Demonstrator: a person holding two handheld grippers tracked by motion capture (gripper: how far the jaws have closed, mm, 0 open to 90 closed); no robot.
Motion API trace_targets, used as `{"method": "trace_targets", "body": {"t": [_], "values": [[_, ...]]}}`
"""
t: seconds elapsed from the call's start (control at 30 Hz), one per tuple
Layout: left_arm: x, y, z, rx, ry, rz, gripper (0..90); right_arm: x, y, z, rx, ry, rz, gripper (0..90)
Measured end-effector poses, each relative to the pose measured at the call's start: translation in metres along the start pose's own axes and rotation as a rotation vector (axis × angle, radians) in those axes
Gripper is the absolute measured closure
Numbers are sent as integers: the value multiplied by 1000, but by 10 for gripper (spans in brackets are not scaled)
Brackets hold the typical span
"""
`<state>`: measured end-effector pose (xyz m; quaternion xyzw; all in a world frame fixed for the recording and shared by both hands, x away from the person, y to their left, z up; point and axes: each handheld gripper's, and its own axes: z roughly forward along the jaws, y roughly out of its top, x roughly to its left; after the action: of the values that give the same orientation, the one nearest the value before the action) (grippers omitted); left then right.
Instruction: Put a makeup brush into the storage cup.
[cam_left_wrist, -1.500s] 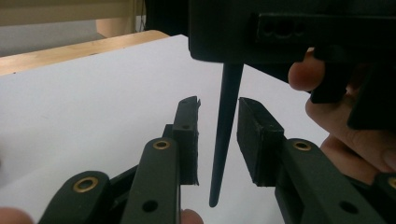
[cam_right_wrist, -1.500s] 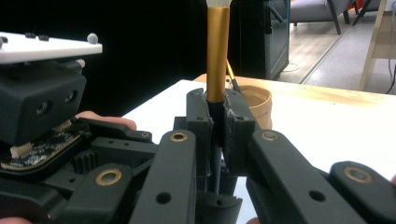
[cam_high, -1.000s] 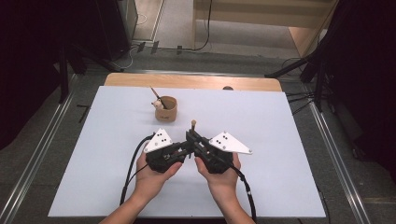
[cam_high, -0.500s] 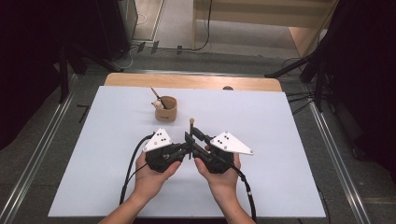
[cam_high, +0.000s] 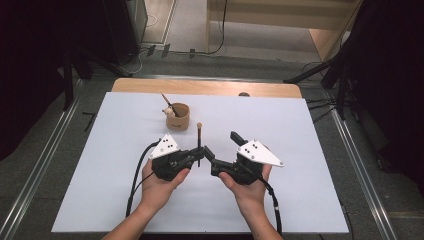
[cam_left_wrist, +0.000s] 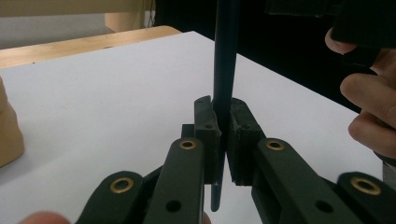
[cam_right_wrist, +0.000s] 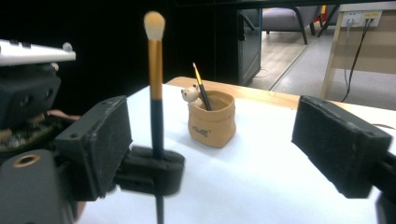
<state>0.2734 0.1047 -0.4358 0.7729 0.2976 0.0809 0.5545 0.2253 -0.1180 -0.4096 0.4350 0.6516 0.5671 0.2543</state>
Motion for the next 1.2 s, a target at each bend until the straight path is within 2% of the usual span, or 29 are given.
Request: {"method": "trace_targets", "body": {"t": [0.07,0.27,0.5,0.7,0.87,1.2], "values": [[2,0,-1,-1,8,0,850,-6,-2,-2,13,7,-4,55],[7,1,-1,-2,19,-2,850,-24,-11,-9,28,-33,-15,34],[11,4,-2,-16,34,-2,850,-51,-26,-31,17,-78,-44,29],[16,7,-3,-27,47,-6,850,-71,-39,-46,32,-121,-39,29],[22,10,-5,-38,64,-10,850,-87,-48,-60,42,-134,-41,29],[35,18,-9,-58,97,-17,850,-108,-63,-82,55,-176,-51,29]]}}
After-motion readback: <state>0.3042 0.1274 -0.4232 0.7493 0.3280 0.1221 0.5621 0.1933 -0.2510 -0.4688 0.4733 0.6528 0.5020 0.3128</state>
